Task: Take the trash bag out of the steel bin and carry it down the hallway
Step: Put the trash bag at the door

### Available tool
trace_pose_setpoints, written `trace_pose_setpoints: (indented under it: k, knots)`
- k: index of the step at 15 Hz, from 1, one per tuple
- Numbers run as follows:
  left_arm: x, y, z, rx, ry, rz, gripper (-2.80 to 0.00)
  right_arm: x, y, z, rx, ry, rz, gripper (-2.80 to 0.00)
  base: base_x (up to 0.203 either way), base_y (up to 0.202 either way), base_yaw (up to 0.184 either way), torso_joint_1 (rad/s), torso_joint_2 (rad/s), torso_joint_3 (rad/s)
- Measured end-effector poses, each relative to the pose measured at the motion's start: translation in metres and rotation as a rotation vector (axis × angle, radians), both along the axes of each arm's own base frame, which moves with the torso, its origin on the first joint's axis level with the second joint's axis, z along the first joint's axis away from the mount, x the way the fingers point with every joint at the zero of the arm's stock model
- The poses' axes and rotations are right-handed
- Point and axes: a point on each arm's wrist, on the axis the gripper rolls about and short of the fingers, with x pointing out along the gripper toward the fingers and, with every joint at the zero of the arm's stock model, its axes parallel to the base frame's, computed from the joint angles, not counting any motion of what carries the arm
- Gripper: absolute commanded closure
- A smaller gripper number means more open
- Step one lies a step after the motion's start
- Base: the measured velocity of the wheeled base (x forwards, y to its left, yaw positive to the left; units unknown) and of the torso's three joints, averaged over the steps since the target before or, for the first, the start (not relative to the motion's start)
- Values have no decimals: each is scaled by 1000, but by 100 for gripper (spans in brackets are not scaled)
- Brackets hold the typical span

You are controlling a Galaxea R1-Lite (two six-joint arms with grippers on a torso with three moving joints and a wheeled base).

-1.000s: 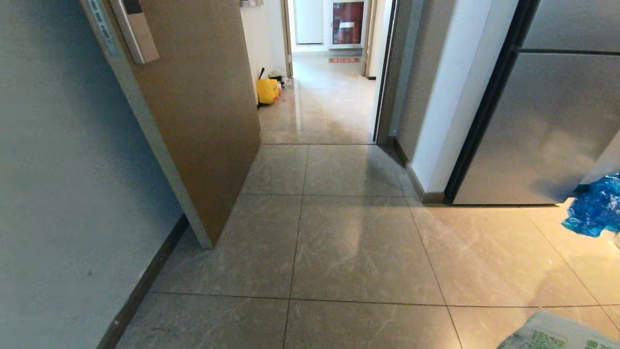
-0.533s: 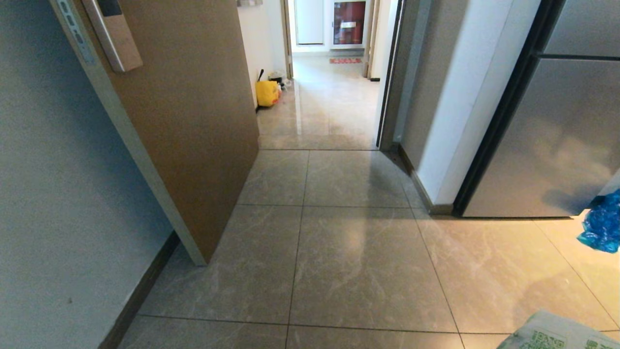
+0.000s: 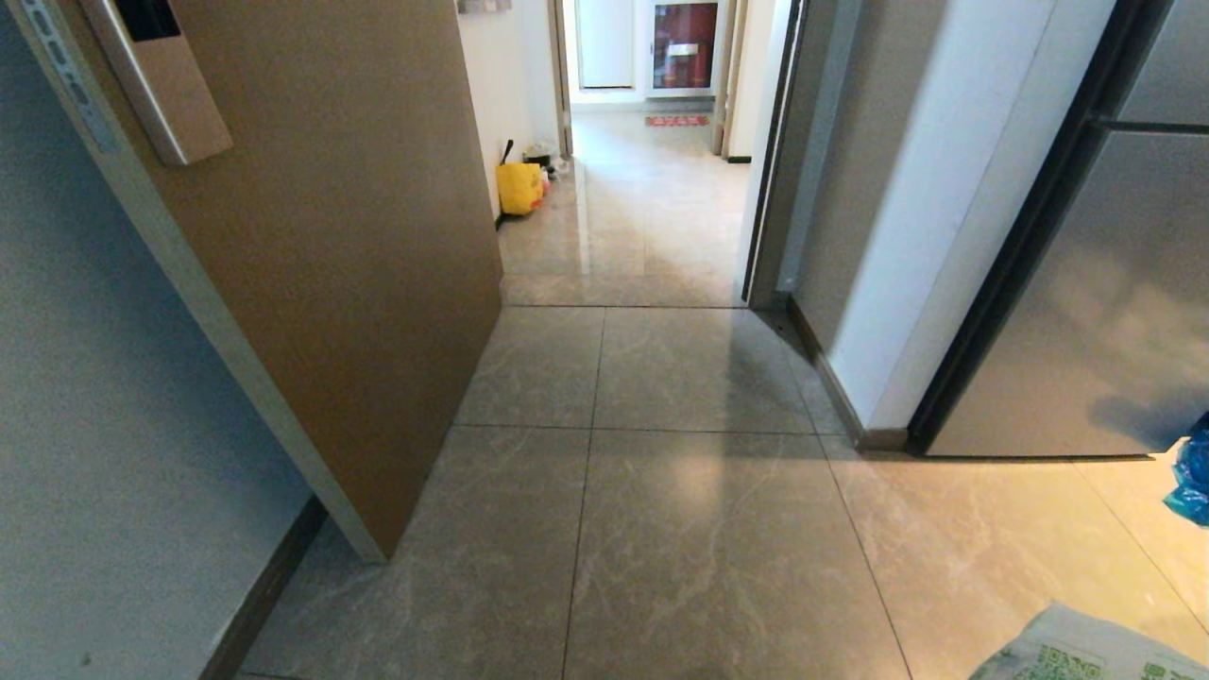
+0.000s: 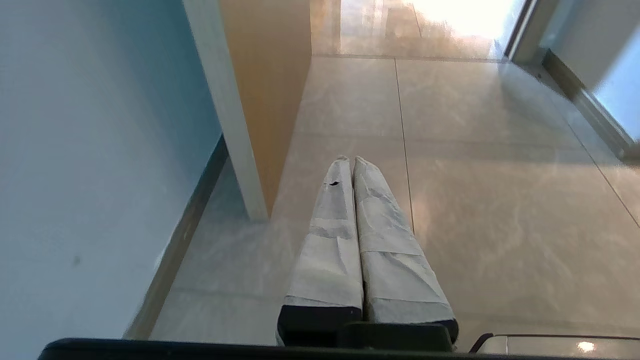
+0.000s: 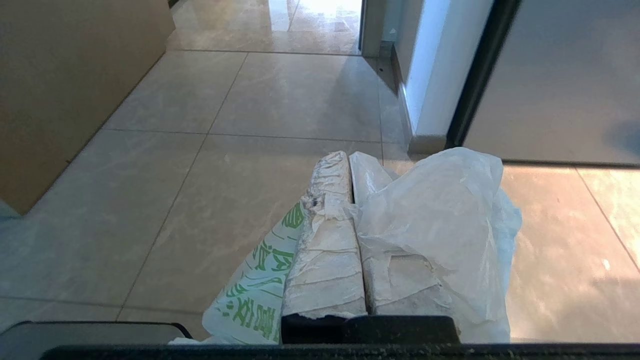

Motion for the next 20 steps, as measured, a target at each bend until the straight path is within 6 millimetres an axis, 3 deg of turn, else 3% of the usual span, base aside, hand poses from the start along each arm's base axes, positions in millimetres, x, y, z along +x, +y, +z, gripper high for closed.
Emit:
trace_pose_setpoints:
  k: [20]
  knots:
    - [0,0,0,3,2,0,0,0,0,0,0,0,0,0,192,0,0,2,2,2]
